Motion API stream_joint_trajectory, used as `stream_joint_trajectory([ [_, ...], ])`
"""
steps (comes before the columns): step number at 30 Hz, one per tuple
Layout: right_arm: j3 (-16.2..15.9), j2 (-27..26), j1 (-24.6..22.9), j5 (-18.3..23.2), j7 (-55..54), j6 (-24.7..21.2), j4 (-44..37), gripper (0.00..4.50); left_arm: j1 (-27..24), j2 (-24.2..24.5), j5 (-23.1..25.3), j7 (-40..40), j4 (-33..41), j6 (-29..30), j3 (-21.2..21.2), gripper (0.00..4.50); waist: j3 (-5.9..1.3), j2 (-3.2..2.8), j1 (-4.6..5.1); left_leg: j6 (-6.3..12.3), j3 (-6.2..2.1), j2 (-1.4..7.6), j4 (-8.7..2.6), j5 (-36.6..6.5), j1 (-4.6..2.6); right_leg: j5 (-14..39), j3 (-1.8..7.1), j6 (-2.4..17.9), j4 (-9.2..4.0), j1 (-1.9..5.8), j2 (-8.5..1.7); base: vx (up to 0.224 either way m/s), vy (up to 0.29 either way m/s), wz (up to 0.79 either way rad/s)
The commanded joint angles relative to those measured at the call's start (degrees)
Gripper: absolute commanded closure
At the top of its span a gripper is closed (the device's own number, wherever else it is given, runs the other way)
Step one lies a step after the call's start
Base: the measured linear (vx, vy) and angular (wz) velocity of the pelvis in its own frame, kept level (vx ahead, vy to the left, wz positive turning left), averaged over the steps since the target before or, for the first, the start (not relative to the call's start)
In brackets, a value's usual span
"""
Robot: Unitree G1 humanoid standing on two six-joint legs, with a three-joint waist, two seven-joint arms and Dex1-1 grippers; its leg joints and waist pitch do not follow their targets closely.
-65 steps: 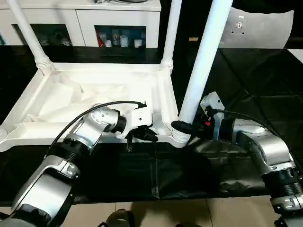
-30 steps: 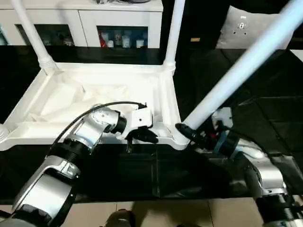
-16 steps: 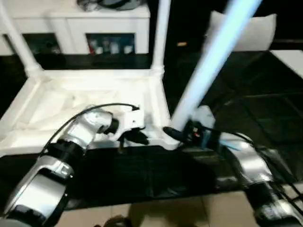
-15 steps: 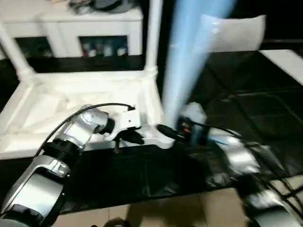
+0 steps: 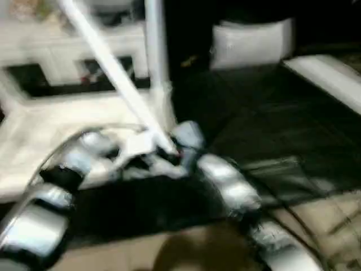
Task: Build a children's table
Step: Insert table leg to table base
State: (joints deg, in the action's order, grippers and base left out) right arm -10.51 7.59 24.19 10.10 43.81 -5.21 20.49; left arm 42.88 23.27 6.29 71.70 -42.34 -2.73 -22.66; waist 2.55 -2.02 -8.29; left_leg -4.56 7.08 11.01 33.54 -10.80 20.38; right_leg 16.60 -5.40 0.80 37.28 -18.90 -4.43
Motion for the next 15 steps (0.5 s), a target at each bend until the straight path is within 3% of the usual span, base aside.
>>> stream_joint_trajectory([
  [1,5.7,4.4,-2.3,6.8,6.0,-2.6,-5.0,2.57,1.4,0.5,-2.8,-1.8,2.8,1.4,4.0,4.50,-3.45,-0.71,0.75,8.00,-0.17,3.57,-3.25,-4.6,-1.02,-15.9,3.95,16.1,-3.58,1.06,-4.69,0.051,0.024,0.13],
  [2,6.0,4.6,-2.3,7.0,6.1,-2.5,-5.2,2.57,1.4,0.5,-2.8,-1.8,2.8,1.4,4.1,4.50,-4.59,-0.42,0.15,8.92,-0.04,2.88,-2.41,2.2,0.19,-24.1,3.52,14.8,-2.65,2.08,-4.79,0.052,0.035,-0.08],
  [3,9.9,6.9,-1.9,9.3,7.2,-0.7,-4.8,2.57,0.8,0.8,-3.9,-1.7,4.2,2.1,5.0,4.50,-5.32,-0.21,0.31,10.05,-0.27,2.46,-1.57,9.4,0.70,-33.0,3.02,13.7,-1.41,1.97,-4.27,0.052,0.035,-0.08],
  [4,12.7,7.8,-1.3,10.2,7.2,1.1,-3.6,2.57,0.2,1.1,-4.6,-1.4,5.3,2.5,5.9,4.50,-5.52,-0.36,0.32,10.64,-0.48,2.54,-1.15,12.4,0.71,-35.7,2.71,13.5,-1.03,1.55,-3.96,0.000,0.000,0.00],
  [5,12.7,7.8,-1.3,10.2,7.2,1.1,-3.6,2.57,0.2,1.1,-4.6,-1.4,5.3,2.5,5.9,4.50,-6.10,-0.39,0.46,11.49,-0.48,2.29,-0.27,17.8,0.90,-40.8,2.56,13.4,-0.20,1.14,-3.64,0.000,0.000,0.00],
  [6,14.6,8.2,-0.9,10.6,5.7,2.1,-2.7,2.57,-0.6,1.5,-5.1,-1.4,6.6,2.8,6.9,4.50,-5.94,-0.49,0.64,11.91,-0.31,1.63,0.10,20.1,1.64,-43.3,2.40,13.2,0.13,0.88,-3.39,0.000,0.000,0.00],
  [8,16.5,8.1,0.1,11.2,3.1,3.2,-1.1,2.57,-1.6,1.8,-5.7,-2.3,8.3,3.7,8.0,4.50,-5.70,-0.38,1.13,10.93,0.01,1.23,-0.05,16.8,2.27,-43.2,2.35,13.1,-0.11,0.78,-3.66,0.000,0.000,0.00],
  [11,21.0,5.6,2.0,15.0,-2.3,3.1,-1.9,2.57,-2.8,2.3,-7.6,-3.2,10.6,5.2,9.6,4.50,-5.13,-0.86,1.56,9.19,0.35,2.06,-0.94,6.8,1.95,-31.5,2.48,14.9,-1.30,0.42,-4.37,0.000,0.000,0.00],
  [12,22.2,5.3,2.4,16.9,-2.7,1.9,-3.0,2.57,-3.2,2.3,-8.4,-3.9,11.5,6.2,10.4,4.06,-4.88,-0.78,1.65,8.91,0.47,2.50,-1.25,3.9,1.74,-26.9,2.65,15.7,-1.70,0.28,-4.53,0.000,0.000,0.00],
  [14,22.9,5.2,2.7,18.0,-3.0,1.3,-3.6,2.57,-3.5,2.2,-9.3,-4.3,12.3,7.2,11.3,3.95,-4.70,-0.75,1.36,8.48,0.69,2.44,-1.29,3.0,1.81,-23.2,2.76,16.1,-1.80,0.36,-4.39,0.000,0.000,0.00],
  [15,23.7,5.2,3.1,19.1,-3.9,-0.1,-5.1,2.57,-4.3,1.5,-11.9,-6.2,14.4,9.6,14.3,3.89,-4.66,-1.28,1.06,8.21,0.76,2.66,-1.32,2.5,1.48,-21.6,2.79,16.3,-1.94,-0.10,-4.38,0.000,0.000,0.00],
])
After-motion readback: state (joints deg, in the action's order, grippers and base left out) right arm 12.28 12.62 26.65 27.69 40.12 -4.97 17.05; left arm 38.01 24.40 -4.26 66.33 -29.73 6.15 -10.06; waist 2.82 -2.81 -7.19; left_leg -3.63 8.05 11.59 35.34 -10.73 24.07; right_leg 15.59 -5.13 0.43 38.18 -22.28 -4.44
